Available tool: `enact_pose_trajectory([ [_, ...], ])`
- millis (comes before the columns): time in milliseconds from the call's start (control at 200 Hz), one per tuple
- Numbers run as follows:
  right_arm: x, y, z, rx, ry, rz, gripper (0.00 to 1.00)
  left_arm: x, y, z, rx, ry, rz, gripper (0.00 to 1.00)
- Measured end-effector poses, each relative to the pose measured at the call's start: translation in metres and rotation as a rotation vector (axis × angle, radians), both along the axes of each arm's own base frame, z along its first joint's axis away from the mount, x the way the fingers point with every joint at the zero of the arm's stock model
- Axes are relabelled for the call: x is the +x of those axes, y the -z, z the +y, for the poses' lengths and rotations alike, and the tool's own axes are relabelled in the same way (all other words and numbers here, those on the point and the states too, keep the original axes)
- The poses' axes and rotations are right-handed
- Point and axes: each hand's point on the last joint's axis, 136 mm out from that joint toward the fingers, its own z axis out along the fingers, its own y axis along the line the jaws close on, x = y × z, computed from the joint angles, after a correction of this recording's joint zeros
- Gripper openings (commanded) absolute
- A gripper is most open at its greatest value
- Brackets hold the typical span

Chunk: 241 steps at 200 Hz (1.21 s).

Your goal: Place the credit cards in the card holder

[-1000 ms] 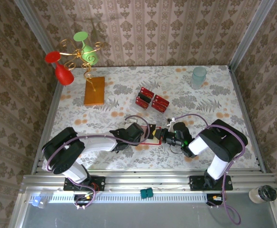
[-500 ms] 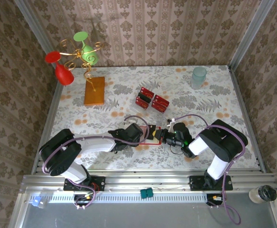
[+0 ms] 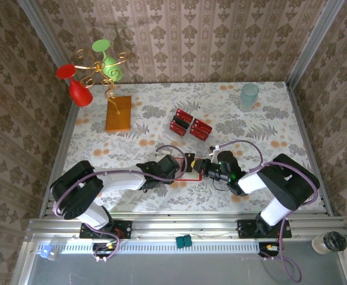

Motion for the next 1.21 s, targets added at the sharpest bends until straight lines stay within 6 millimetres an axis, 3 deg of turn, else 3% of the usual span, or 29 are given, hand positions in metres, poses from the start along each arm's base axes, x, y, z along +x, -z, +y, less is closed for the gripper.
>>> enact_pose_trajectory([
  [260, 0.005, -0.003, 0.000, -0.001, 0.012, -0.014, 0.00, -0.001, 0.000, 0.000, 0.002, 0.001, -0.005, 0.68],
  [555, 0.006, 0.012, -0.002, -0.024, 0.028, 0.015, 0.00, -0.001, 0.000, 0.000, -0.004, -0.004, -0.006, 0.68],
  [1205, 0.011, 0.011, 0.001, 0.010, 0.038, -0.005, 0.00, -0.001, 0.001, 0.000, -0.012, -0.010, -0.007, 0.68],
])
